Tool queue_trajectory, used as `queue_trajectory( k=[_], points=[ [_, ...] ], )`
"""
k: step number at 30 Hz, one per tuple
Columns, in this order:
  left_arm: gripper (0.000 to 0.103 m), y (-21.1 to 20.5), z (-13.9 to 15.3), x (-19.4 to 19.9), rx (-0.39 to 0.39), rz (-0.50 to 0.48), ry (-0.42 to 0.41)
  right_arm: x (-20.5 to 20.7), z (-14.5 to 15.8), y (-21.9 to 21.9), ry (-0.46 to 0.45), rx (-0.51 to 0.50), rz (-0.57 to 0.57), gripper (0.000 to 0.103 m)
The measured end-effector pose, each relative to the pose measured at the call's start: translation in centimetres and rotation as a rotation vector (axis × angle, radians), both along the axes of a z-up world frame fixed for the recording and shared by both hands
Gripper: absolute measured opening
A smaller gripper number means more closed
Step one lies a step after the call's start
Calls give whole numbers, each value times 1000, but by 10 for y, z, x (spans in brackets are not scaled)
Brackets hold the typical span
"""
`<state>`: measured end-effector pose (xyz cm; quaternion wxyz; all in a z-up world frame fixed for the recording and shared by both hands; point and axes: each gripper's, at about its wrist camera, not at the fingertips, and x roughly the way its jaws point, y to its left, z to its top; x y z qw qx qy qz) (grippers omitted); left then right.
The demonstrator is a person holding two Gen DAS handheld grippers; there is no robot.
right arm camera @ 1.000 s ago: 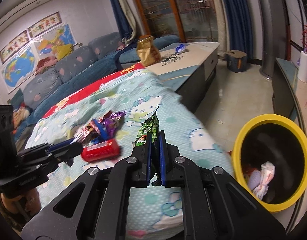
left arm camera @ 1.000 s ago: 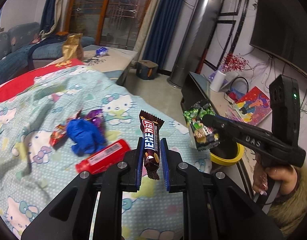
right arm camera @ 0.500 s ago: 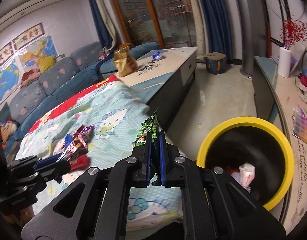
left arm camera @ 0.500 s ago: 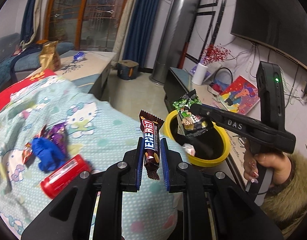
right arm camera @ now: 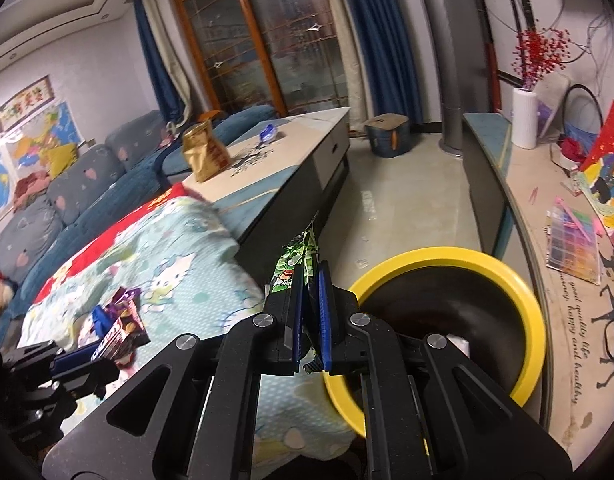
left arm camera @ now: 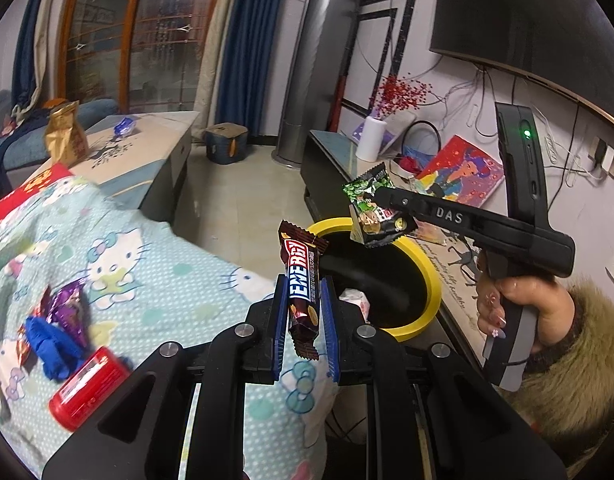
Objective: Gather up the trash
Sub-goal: 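Open the right tool to drop the green packet into the bin while the left tool drops the bar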
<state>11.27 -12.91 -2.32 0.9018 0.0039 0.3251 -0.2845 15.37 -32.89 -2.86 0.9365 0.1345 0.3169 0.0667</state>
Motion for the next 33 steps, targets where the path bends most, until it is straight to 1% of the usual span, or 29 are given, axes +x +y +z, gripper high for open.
queue_trajectory(
  k=[10,18,33],
  points=[
    [16,-36,-2,3,35,-87,-13,4,-3,-35,7,3,-87,4],
    [16,-56,-8,5,53,-140,-12,5,-9,-58,23,2,-148,4],
    [16,-87,-20,15,60,-192,12,9,-26,-88,67,4,-227,4]
  ],
)
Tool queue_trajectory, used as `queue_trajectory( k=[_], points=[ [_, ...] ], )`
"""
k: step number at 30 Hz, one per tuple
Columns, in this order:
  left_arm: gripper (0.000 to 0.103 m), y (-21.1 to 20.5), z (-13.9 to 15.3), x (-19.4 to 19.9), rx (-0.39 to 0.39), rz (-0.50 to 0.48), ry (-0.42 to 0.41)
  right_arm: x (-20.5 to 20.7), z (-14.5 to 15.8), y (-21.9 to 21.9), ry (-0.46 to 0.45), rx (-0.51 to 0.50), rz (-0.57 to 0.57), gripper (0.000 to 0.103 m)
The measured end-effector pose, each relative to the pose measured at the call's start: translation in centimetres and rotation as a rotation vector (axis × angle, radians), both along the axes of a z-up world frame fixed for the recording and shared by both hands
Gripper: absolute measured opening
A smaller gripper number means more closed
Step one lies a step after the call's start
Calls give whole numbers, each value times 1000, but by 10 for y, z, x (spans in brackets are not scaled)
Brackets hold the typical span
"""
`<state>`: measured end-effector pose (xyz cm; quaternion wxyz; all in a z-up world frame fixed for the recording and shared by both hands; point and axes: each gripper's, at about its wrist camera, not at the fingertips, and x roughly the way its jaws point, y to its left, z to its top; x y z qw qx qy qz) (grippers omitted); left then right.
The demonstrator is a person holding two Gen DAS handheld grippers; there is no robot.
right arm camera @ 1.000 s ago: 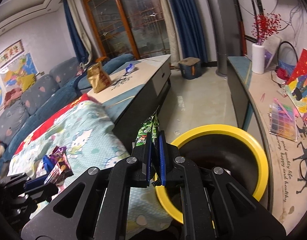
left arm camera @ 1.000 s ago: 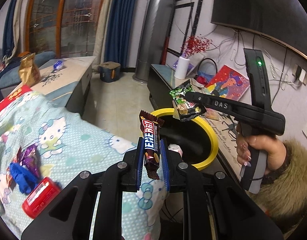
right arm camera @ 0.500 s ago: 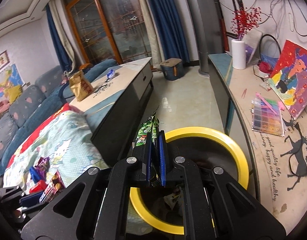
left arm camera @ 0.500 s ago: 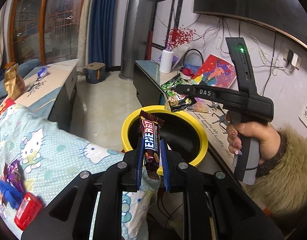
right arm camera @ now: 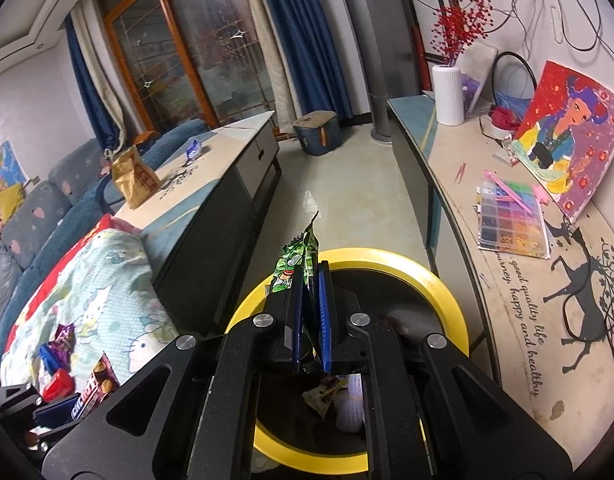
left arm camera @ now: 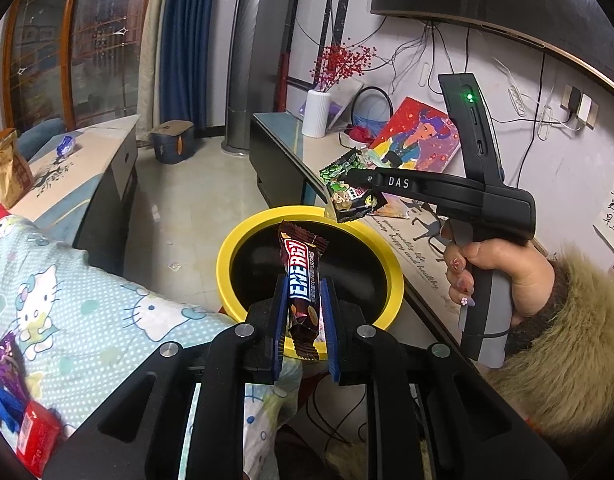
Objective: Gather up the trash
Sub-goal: 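Open the right tool to drop the green packet into the bin while the left tool drops the bar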
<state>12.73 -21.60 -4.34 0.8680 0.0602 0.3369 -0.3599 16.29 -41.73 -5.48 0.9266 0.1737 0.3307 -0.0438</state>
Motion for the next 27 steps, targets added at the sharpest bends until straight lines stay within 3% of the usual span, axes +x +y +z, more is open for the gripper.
queue_trajectory(
  k=[27],
  points=[
    [16,-52,-54,55,62,-37,135,8,-37,-35,106,40,-50,5]
  ],
)
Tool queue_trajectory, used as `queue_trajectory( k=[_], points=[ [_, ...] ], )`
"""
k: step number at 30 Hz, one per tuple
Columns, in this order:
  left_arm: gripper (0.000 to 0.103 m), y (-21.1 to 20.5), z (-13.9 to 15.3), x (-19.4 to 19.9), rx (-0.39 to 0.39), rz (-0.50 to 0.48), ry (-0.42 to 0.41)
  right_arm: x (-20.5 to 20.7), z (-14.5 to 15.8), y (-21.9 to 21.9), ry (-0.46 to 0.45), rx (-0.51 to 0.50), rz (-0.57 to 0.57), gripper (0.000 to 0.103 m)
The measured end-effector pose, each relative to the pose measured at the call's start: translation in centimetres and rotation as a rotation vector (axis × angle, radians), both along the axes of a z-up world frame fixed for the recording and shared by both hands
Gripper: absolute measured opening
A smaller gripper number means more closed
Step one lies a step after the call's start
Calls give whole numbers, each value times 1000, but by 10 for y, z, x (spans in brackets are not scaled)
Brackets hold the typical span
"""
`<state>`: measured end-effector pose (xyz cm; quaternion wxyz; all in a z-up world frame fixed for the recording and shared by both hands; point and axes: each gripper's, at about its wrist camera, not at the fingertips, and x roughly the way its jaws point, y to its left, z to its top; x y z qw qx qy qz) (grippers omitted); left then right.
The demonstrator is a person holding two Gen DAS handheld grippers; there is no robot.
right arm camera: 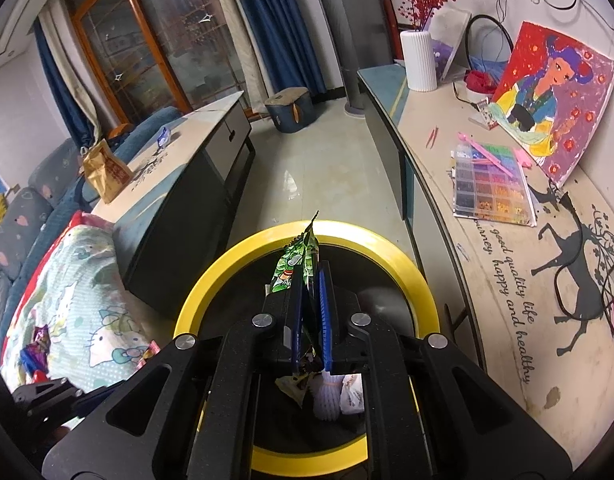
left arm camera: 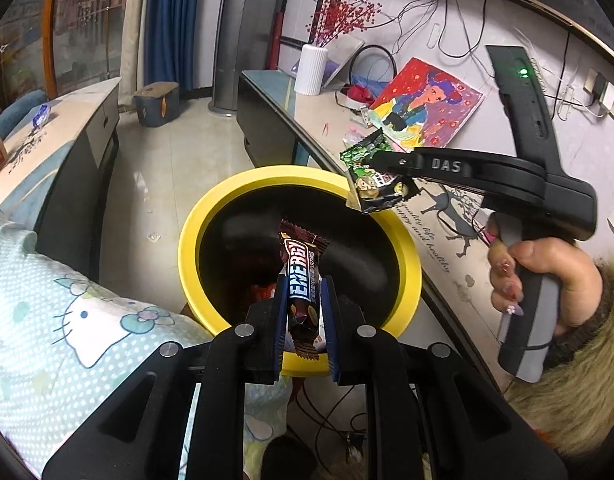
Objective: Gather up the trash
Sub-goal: 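Open the right tool to drop the green packet into the bin while the left tool drops the bar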
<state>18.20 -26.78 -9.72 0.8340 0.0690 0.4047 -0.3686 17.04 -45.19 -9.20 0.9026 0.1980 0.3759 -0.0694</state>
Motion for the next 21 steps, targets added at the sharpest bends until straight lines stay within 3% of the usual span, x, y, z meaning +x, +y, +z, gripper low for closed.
queue_trajectory(
  k=[6,7,8,9,10,12,15,17,21],
  points=[
    [17,-5,-13,9,-14,3,41,2,-5,-2,14,25,8,11],
    [17,-6,-14,9,-13,2,39,2,-5,-1,16,27,12,13],
    [20,-7,-15,11,-11,5,39,2,-6,-1,19,29,11,23],
    [31,-8,-17,12,-10,11,39,2,-7,-1,23,34,5,33],
    [39,-6,-18,12,-13,14,37,2,-7,-1,25,40,4,35],
    [70,-3,-18,13,-29,22,34,2,-8,0,35,36,1,37],
    [90,4,-16,11,-43,50,24,0,-7,0,30,22,-11,46],
    [95,9,-13,11,-41,85,9,0,-6,1,30,14,-16,49],
    [96,19,-3,5,-42,137,-30,-1,-1,6,16,-6,-14,55]
  ],
)
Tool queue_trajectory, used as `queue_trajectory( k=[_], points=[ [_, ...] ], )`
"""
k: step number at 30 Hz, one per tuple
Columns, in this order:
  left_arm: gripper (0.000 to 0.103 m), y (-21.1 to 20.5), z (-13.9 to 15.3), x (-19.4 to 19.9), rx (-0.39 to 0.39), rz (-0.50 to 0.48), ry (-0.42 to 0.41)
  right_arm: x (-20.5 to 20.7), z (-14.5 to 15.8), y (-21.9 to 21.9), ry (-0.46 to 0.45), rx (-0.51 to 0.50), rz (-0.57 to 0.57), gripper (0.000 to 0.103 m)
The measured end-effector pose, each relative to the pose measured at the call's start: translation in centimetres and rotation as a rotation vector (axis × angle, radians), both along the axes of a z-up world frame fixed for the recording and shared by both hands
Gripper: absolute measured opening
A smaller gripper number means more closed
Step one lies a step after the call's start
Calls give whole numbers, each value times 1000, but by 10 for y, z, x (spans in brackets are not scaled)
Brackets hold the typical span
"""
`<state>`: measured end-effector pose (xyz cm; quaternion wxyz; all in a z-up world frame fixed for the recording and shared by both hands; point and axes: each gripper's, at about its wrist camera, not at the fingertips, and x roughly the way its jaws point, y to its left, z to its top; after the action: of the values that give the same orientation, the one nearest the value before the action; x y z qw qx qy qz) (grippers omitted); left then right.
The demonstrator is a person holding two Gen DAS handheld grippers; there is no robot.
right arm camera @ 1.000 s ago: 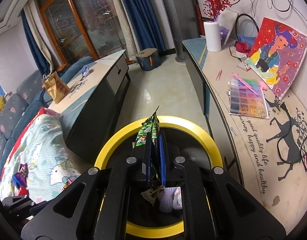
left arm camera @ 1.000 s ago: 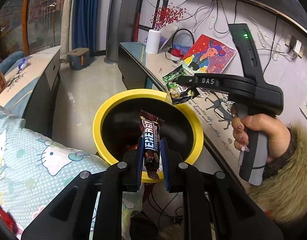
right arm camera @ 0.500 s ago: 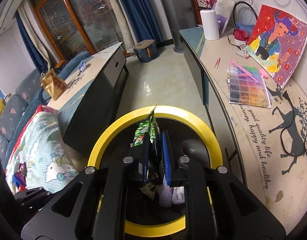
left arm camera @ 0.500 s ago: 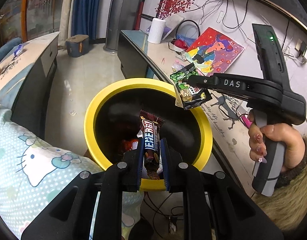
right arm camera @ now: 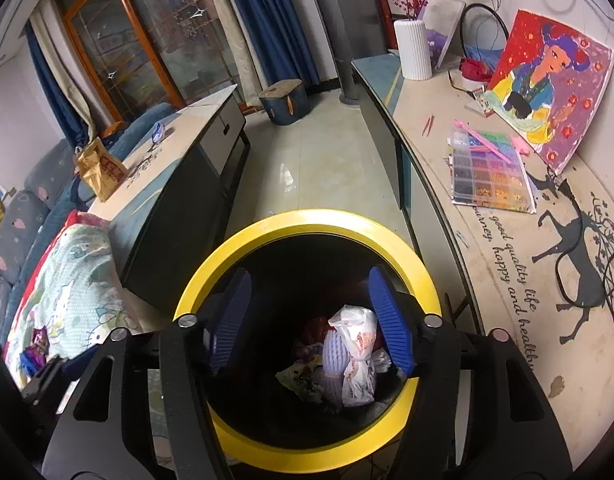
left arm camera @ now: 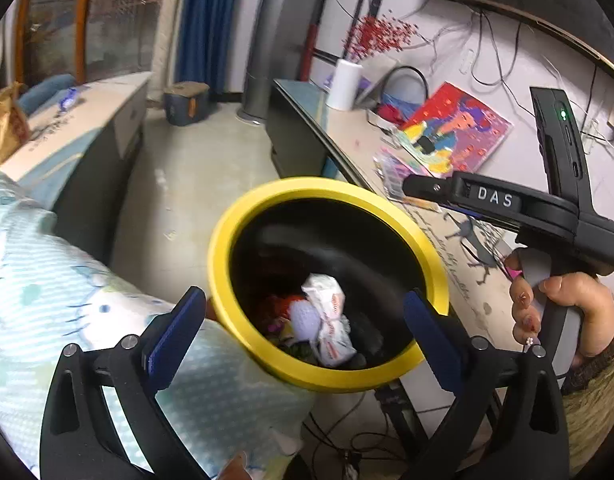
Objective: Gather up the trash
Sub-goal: 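Open the right tool to drop the green packet into the bin while the left tool drops the bar, then move both open tools back over the glove and red tube on the bedspread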
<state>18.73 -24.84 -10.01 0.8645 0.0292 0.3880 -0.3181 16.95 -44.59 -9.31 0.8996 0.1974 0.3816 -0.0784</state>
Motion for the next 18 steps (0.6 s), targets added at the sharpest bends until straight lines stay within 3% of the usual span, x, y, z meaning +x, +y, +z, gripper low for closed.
queue_trajectory(
  k=[18],
  points=[
    [96,89,47,-19,-4,245,-136,-3,34,73,-93,-48,190,63]
  ],
)
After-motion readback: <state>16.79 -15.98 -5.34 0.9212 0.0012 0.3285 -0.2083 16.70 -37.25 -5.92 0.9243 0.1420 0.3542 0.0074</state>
